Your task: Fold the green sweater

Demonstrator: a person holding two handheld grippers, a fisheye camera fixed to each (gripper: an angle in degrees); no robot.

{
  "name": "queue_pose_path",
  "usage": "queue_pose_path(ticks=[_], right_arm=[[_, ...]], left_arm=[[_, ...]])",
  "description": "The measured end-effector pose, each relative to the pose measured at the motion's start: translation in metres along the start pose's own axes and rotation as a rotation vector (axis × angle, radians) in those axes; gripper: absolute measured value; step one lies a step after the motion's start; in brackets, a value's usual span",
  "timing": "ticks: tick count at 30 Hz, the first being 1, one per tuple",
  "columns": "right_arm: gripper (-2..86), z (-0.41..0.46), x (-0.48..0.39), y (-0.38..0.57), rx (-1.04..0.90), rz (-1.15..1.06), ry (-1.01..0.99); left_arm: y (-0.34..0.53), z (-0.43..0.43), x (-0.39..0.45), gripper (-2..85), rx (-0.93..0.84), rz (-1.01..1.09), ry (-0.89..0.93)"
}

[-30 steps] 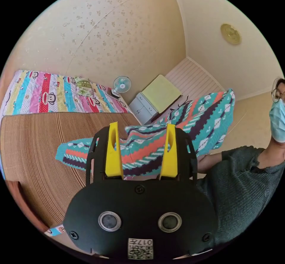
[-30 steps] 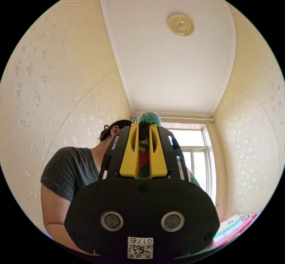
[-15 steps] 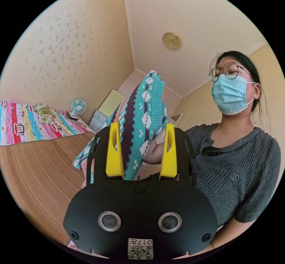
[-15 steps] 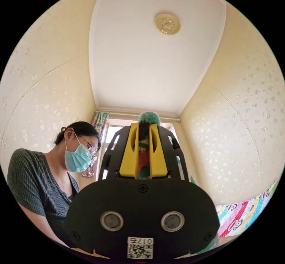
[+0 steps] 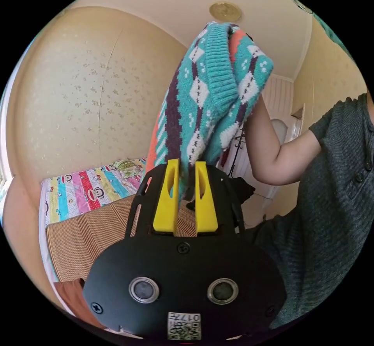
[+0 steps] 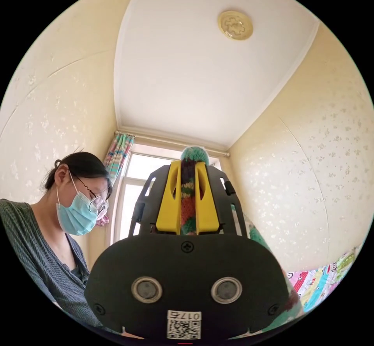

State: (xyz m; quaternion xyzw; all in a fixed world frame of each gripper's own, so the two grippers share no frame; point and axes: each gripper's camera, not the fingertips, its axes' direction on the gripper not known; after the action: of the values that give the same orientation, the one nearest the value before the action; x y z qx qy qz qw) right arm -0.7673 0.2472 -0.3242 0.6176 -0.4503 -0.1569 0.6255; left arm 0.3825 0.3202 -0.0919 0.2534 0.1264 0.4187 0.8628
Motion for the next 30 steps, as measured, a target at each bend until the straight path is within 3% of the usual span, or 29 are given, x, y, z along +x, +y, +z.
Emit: queue_pose_path(ticks=[4, 6, 8, 11, 14, 18, 23, 30], right_arm=[[5.7, -0.047, 0.033, -0.005, -0.058, 0.032, 0.037], [5.9, -0.075, 0.059, -0.008, -0.123, 0.076, 0.003], [6.0, -0.102, 0.087, -0.009, -0.222, 0.129, -0.054], [6.3, -0.146, 0.109, 0.004, -0.382, 0.137, 0.006], [6.5, -0.187, 0.131, 0.027, -0.577, 0.216, 0.202], [6.5, -0.236, 0.165, 0.084, -0.73, 0.359, 0.188], [6.6, -0.263, 0.184, 0.156, -0.769, 0.464, 0.138], [7.2, -0.272, 0.202, 0.232, -0.673, 0.595, 0.095]], left_arm=[[-0.008, -0.007, -0.037, 4.4, 0.056, -0.175, -0.046], [-0.002, -0.026, -0.083, 4.1, 0.193, -0.35, 0.111], [-0.002, -0.036, -0.097, 3.9, 0.278, -0.403, 0.15], [-0.023, -0.048, -0.079, 3.9, 0.335, -0.322, 0.041], [-0.043, -0.063, -0.053, 3.8, 0.428, -0.252, -0.005], [-0.068, -0.075, -0.017, 3.8, 0.5, -0.201, -0.07], [-0.093, -0.092, 0.036, 3.8, 0.544, -0.091, -0.158], [-0.121, -0.102, 0.088, 3.8, 0.572, -0.003, -0.215]])
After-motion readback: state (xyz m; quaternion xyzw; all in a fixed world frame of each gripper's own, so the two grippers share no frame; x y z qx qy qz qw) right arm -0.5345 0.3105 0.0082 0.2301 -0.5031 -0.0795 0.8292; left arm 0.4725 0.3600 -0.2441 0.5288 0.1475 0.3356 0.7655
